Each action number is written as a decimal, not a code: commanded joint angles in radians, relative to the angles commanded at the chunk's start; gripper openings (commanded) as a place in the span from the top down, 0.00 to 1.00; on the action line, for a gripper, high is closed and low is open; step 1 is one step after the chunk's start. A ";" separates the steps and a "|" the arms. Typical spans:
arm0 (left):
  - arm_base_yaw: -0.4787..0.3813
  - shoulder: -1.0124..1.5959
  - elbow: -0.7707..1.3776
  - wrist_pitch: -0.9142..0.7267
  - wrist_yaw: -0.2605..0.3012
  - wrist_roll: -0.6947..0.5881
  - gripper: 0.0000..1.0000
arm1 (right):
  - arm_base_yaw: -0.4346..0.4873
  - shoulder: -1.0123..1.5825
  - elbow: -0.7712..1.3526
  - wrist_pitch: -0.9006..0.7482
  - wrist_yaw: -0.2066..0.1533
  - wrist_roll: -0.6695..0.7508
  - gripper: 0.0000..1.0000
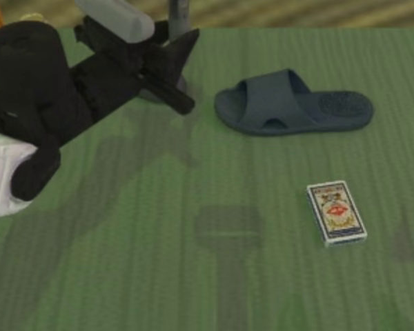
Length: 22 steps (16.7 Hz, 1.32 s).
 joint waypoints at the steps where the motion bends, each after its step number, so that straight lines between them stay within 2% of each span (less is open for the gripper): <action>1: 0.000 0.000 0.000 0.000 0.000 0.000 1.00 | 0.000 0.000 0.000 0.000 0.000 0.000 0.00; 4: -0.020 0.003 0.005 -0.002 -0.020 0.001 1.00 | 0.000 0.000 0.000 0.000 0.000 0.000 0.00; 11: -0.206 -0.013 0.008 0.007 -0.223 -0.005 1.00 | 0.000 0.000 0.000 0.000 0.000 0.000 0.00; 22: -0.218 -0.014 0.008 0.008 -0.235 -0.005 1.00 | 0.000 0.000 0.000 0.000 0.000 0.000 0.00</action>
